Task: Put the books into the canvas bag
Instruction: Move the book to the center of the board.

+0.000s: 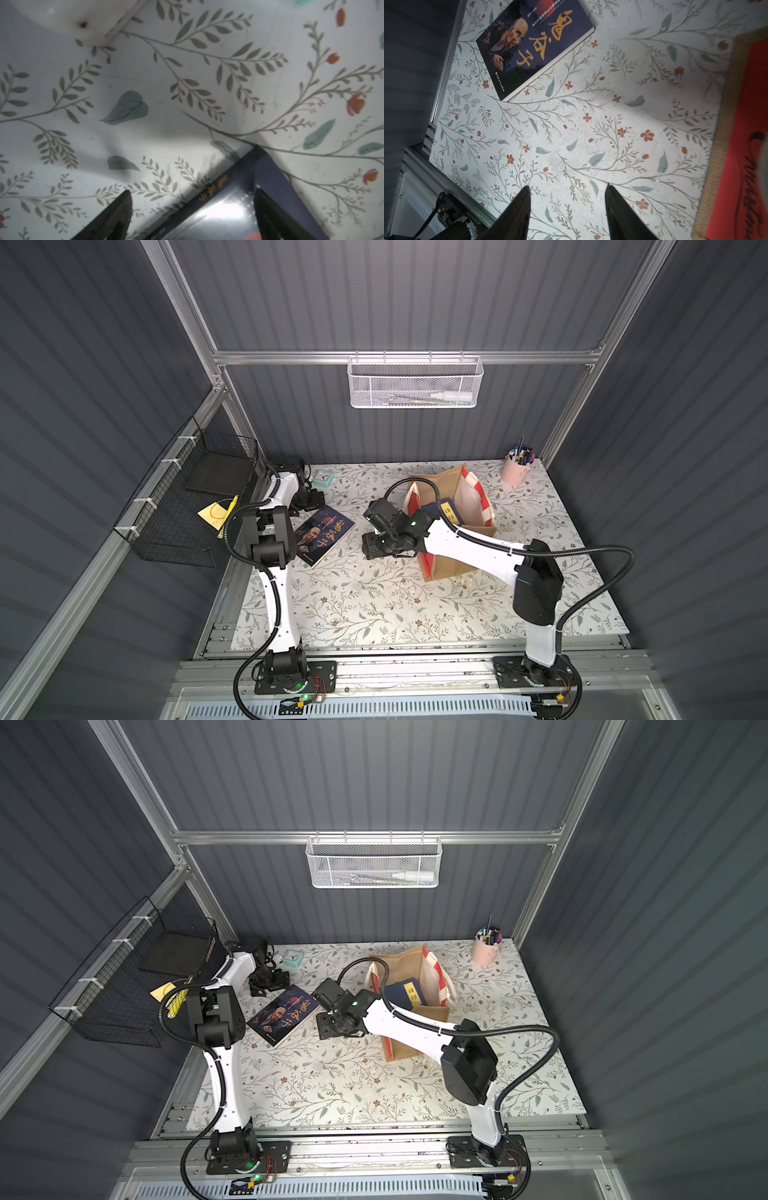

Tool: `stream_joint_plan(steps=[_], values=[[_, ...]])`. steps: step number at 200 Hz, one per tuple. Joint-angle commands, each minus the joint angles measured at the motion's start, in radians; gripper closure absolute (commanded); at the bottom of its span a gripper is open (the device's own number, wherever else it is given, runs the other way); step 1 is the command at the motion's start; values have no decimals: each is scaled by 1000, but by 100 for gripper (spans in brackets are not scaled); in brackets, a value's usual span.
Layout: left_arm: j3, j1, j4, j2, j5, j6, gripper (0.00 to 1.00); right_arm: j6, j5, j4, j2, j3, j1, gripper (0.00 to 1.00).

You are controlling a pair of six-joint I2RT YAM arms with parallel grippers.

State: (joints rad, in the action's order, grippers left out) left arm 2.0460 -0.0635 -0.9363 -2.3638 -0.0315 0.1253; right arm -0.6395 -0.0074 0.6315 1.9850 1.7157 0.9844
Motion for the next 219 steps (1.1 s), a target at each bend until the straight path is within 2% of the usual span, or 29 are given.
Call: stream_joint_plan(steps=[1,20,36,77,127,146,174,202,219], values=[[-48,-11,4,27,-63,-12,9,-30,-79,-47,37,27,-3,38],[-114,-12,17,61,-93,-9,11,-55,-166,-103,80,4,-13,36],[-177,-11,23,98,-134,2,15,-70,-186,-125,92,-23,-18,36],[-387,4,90,207,-326,77,28,-126,-239,-220,57,-168,-58,33],[-712,119,226,423,-367,163,28,-131,-260,-268,4,-332,-131,32],[-803,166,271,493,-385,196,28,-116,-275,-270,-6,-360,-165,32],[-954,185,396,590,-433,278,28,-71,-270,-249,-28,-367,-204,32],[-1072,185,510,681,-469,330,28,-35,-277,-238,2,-336,-235,35],[-1127,185,560,713,-506,357,28,-22,-283,-250,20,-329,-240,48]])
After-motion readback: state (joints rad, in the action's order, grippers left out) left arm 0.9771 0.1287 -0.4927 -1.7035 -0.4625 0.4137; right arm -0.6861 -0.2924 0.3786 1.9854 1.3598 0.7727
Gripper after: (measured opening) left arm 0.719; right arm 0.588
